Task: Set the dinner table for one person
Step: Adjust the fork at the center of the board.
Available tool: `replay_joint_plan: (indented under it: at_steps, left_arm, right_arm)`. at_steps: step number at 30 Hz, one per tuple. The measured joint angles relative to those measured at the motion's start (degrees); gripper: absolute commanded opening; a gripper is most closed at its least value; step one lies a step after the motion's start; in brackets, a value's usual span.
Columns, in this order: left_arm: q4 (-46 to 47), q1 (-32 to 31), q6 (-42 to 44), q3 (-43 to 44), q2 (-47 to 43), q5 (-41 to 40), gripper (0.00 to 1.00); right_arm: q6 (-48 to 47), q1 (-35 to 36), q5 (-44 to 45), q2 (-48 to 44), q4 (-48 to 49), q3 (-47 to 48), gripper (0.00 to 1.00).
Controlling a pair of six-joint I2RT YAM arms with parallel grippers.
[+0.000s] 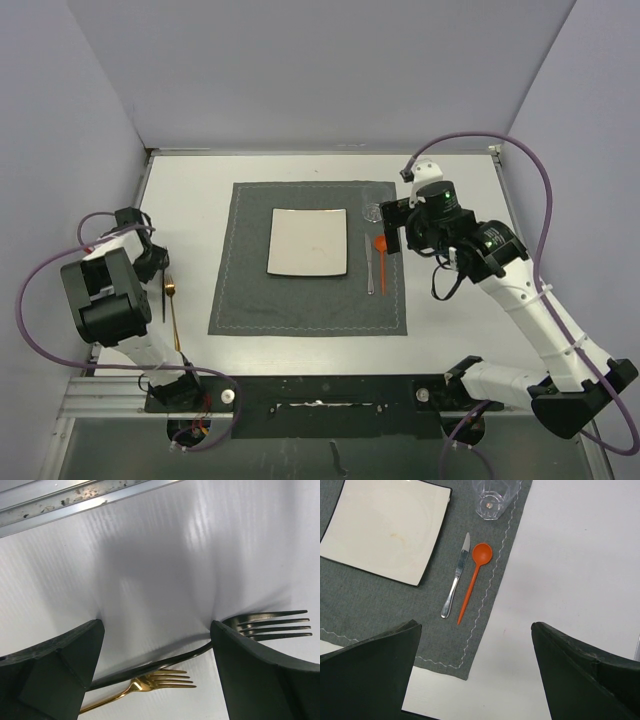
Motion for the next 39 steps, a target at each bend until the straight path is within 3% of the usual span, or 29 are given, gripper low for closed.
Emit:
replay_joint_plan:
  at_steps: [19,32,39]
  left_arm:
    - [0.8,-1.8,2.8,9.4,7.8,-0.7,0.89]
    - [-2.3,-2.1,6.3,6.4,-2.8,-0.9,0.9]
    - [-2.5,-2.2,7.2,6.0,-2.7,1.4,0.9]
  right_arm:
    - [0.5,0.0,0.6,2.7,-1.3,2.3,0.98]
    - [2.1,0.8,-0.3,1.7,-1.4,2.3,0.98]
    - [2.6,1.1,-0.3,-0.6,-1.8,2.7,0.98]
